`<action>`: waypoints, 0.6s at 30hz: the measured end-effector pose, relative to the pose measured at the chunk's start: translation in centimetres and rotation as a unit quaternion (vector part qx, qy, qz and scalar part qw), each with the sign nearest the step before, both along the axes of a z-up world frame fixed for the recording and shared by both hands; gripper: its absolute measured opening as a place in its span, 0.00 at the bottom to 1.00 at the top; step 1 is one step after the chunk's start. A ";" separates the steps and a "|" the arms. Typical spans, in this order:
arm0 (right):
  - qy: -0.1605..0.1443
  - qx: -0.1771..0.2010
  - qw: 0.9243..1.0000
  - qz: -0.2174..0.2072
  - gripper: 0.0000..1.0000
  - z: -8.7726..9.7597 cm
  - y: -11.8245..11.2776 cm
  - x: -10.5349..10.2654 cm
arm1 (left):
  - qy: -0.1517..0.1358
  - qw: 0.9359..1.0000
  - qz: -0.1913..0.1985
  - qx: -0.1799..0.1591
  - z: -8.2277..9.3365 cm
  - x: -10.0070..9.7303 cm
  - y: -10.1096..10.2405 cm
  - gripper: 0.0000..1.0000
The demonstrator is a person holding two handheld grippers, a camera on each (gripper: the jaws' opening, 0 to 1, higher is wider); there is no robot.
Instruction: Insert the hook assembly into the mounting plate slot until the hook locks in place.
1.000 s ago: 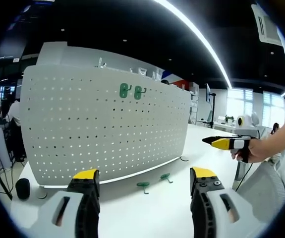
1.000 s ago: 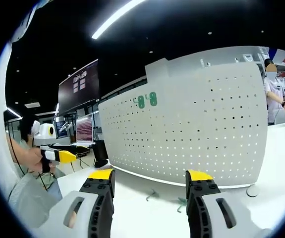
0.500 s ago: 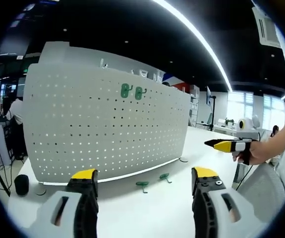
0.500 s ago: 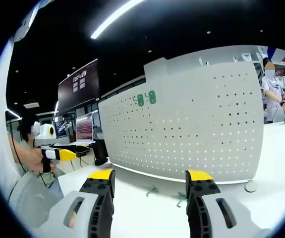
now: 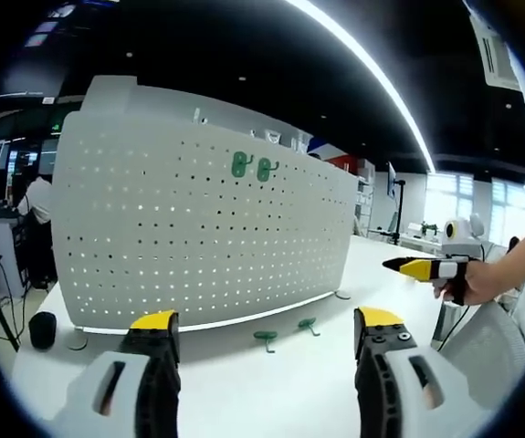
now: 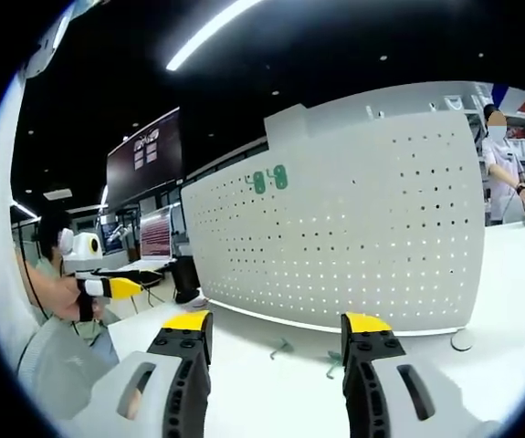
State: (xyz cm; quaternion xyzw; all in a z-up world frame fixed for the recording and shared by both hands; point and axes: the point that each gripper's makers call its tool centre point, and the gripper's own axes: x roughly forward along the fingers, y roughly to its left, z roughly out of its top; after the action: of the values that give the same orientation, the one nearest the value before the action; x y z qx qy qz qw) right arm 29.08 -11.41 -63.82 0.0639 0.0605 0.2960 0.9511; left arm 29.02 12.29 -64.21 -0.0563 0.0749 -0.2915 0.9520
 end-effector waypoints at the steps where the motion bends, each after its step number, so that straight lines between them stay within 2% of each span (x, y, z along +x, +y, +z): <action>1: 0.000 -0.001 1.000 0.000 0.55 0.0 0.0 0.0 | 0.001 1.000 -0.001 0.001 0.0 0.0 0.0 0.81; 18: 0.002 -0.009 1.000 0.002 0.56 -0.2 0.1 -0.2 | 0.004 1.000 -0.003 0.004 -0.1 -0.1 0.0 0.80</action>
State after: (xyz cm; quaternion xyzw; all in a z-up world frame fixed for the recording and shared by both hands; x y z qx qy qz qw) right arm 28.91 -11.35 -64.01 0.0556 0.0655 0.2972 0.9510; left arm 28.89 12.26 -64.32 -0.0533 0.0801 -0.2934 0.9511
